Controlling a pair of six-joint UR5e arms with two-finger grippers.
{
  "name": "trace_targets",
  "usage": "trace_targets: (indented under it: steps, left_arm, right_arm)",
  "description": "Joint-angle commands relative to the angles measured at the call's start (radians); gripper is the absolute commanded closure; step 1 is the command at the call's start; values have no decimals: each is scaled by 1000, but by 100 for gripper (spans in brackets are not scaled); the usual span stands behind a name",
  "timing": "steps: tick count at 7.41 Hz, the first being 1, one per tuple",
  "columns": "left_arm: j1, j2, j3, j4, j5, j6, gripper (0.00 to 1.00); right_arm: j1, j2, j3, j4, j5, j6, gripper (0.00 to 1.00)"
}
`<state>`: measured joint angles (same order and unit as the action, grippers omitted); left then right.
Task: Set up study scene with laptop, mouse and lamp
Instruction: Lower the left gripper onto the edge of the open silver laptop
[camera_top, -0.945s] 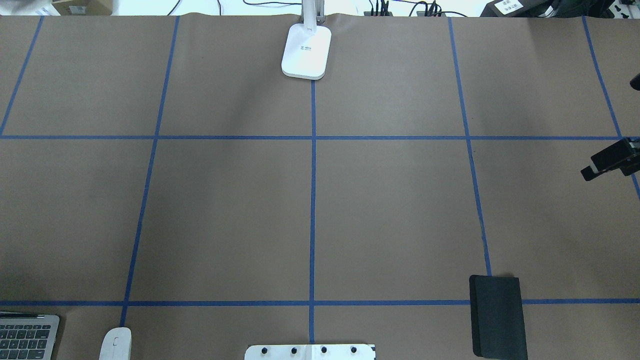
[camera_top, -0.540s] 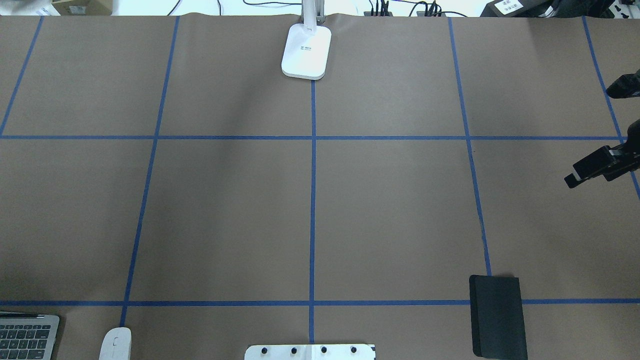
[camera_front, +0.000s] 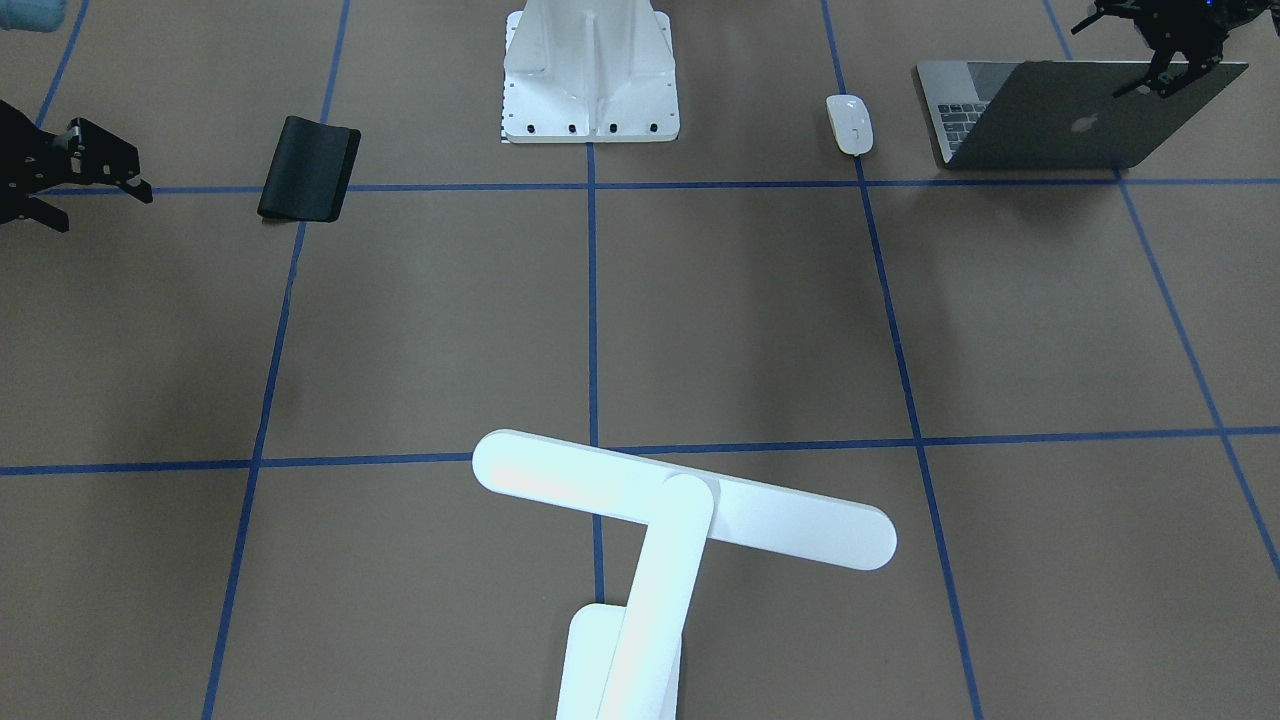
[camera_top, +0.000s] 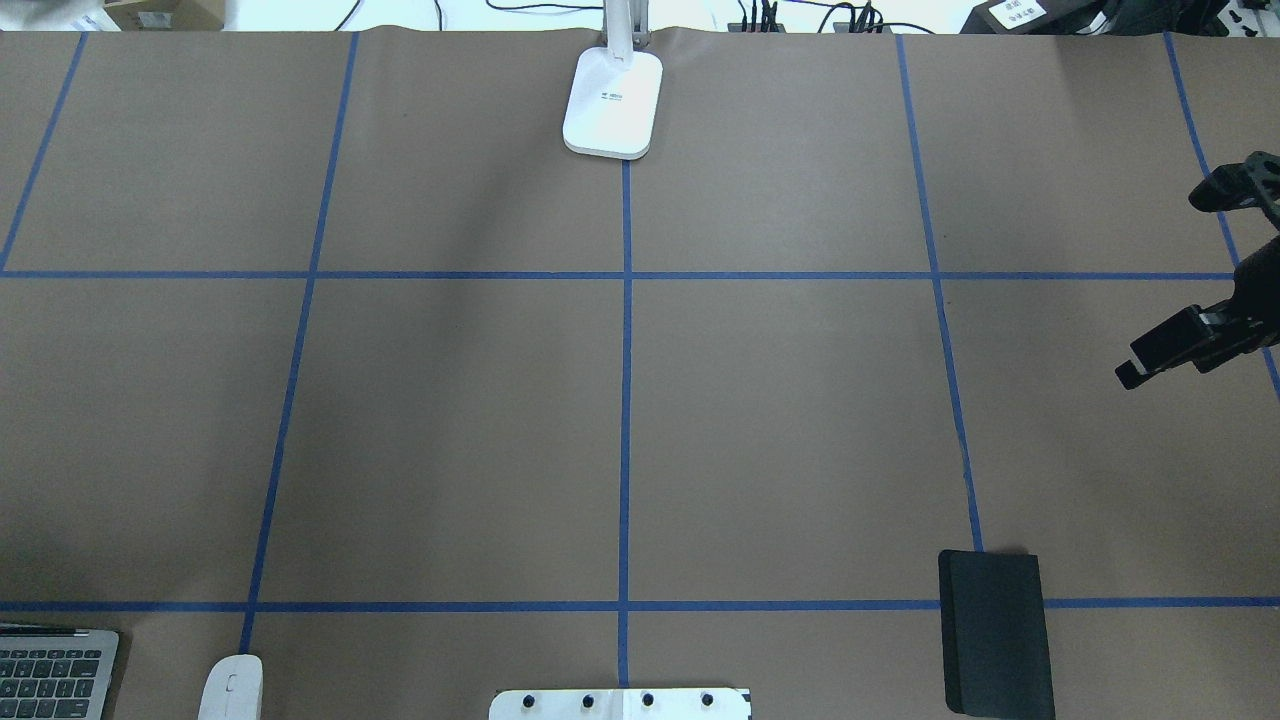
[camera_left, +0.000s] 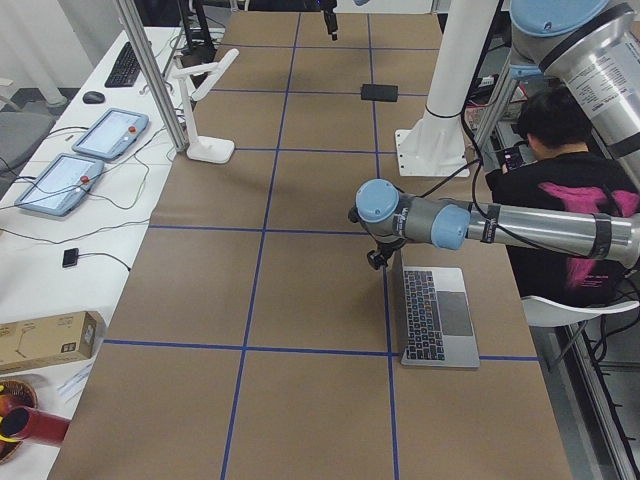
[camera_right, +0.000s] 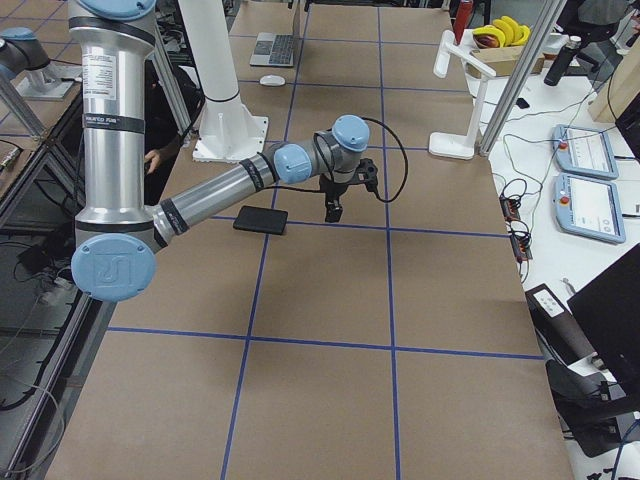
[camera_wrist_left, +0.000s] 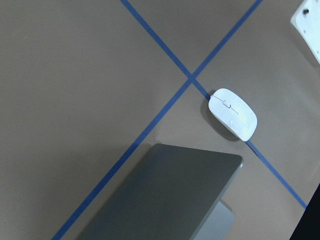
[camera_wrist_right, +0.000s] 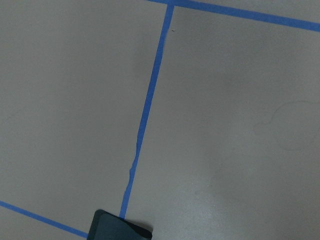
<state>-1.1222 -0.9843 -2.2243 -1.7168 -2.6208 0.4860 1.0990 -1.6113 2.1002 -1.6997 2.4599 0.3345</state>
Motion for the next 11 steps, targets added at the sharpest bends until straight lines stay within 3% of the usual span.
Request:
trace_targets:
  steps: [1, 3, 5, 7, 9, 11]
  left_arm:
    - [73, 1, 2, -10, 51, 11, 0]
    - [130, 4, 5, -10, 54, 11, 1]
    - [156, -16, 6, -15, 152, 98, 5]
    - [157, -11, 5, -15, 153, 173, 10]
    - [156, -2, 3, -15, 154, 232, 30]
    - [154, -2, -5, -15, 154, 253, 39]
  right_arm:
    - [-1, 1, 1, 0, -4, 0, 0]
    - [1, 1, 3, 0, -27, -2, 0]
    - [1, 1, 3, 0, -35, -2, 0]
    - [2, 2, 6, 0, -42, -2, 0]
    - [4, 2, 11, 0, -42, -2, 0]
    - [4, 4, 11, 0, -44, -2, 0]
